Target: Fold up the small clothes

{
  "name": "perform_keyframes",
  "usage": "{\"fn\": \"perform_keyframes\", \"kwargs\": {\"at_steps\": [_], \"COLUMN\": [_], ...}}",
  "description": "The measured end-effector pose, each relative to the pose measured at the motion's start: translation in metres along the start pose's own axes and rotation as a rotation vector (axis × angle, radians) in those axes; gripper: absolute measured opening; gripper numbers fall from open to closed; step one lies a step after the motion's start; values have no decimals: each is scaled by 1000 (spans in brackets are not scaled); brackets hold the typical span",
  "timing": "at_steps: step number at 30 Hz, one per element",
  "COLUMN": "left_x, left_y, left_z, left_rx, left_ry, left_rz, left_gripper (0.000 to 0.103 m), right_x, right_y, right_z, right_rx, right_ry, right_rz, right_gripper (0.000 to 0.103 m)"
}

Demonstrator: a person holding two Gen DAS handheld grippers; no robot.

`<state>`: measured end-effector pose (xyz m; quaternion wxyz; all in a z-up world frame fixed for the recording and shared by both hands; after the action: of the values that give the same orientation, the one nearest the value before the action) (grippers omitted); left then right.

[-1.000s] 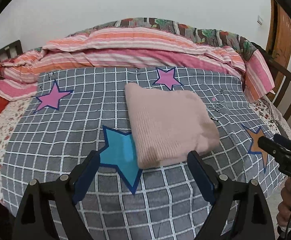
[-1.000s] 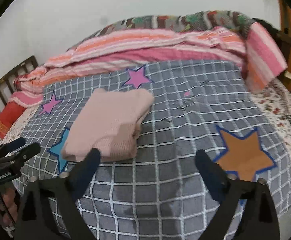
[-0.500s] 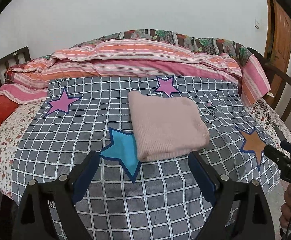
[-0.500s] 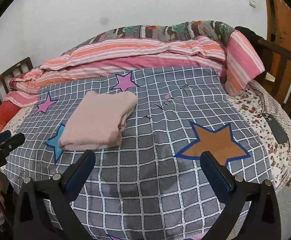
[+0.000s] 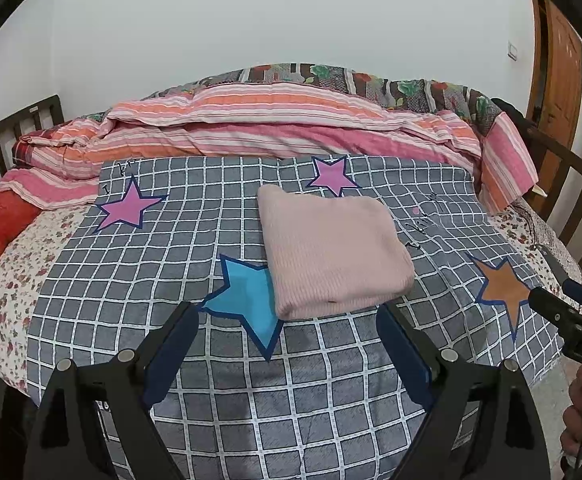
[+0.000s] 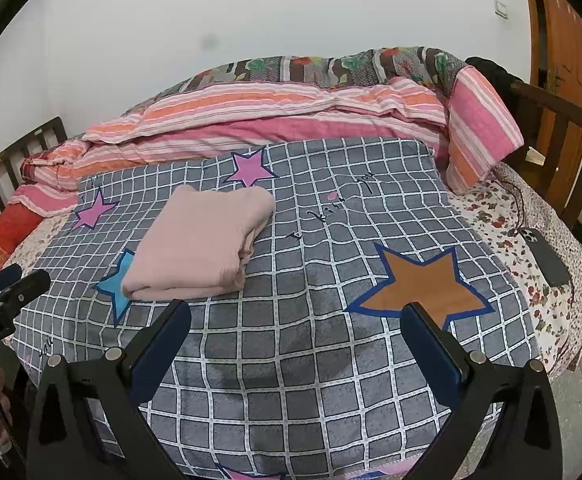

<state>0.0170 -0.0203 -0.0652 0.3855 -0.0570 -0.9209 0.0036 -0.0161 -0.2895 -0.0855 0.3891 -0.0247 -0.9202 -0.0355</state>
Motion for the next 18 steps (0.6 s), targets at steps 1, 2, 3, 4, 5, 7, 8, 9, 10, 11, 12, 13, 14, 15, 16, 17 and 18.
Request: {"fn": "perform_keyframes", "kwargs": {"at_steps": [1,2,3,4,5,7,8,9,10,11,12,13,14,15,16,17,18], "left_x": [0,1,2,2,2,2,3,3,3,4,4,4,4,5,5,5,5], "left_y": [1,2,3,4,4,5,5,6,6,6,6,5,5,6,5,5,6], "left_z": [0,0,0,0,0,0,0,0,0,0,0,0,0,0,0,0,1], "left_rx": [1,4,8,9,9,7,7,7,6,4,2,2,3,5,5,7,7], "left_ry": [-1,-2,-1,0,-1,-2,-2,-3,-5,-7,-7,-8,-8,-8,-7,-8,-9], "left_rz": [-1,-1,2,1,-1,-3,-4,-6,-8,-10,-13,-15,-15,-13,-13,-14,-15], "left_gripper": [90,90,90,90,90,90,90,90,90,90,90,90,90,90,90,90,90], "right_x": [0,0,1,1,1,2,3,3,3,3,3,3,4,4,4,5,5], "right_y": [1,1,2,3,3,5,5,5,5,5,5,5,5,5,5,5,5], "right_z": [0,-1,-1,-1,-1,-2,-2,-3,-3,-3,-3,-3,-3,-3,-3,-2,-3], "right_rx": [2,2,1,1,0,0,0,0,1,2,0,-1,-3,-3,-2,-1,1], "right_ry": [0,-1,-2,-2,-3,-5,-6,-7,-8,-8,-8,-9,-11,-10,-9,-11,-13], "right_rz": [0,-3,-3,-4,-6,-8,-8,-9,-10,-9,-8,-9,-11,-12,-13,-11,-10], "right_gripper": [102,102,102,102,102,102,102,102,102,102,102,102,102,102,102,102,102]}}
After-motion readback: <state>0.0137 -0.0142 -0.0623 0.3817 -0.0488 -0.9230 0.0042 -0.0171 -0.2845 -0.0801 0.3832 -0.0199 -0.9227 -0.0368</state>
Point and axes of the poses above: each gripper's, at about its wrist camera, not at the fingertips, and x roughly against the way its jaws point, y to its left, z to its underside, the point moved 5 cm from there along -x, roughly the way its jaws point, and after that the axes turned 5 degrees about y, right-handed, at the moved point
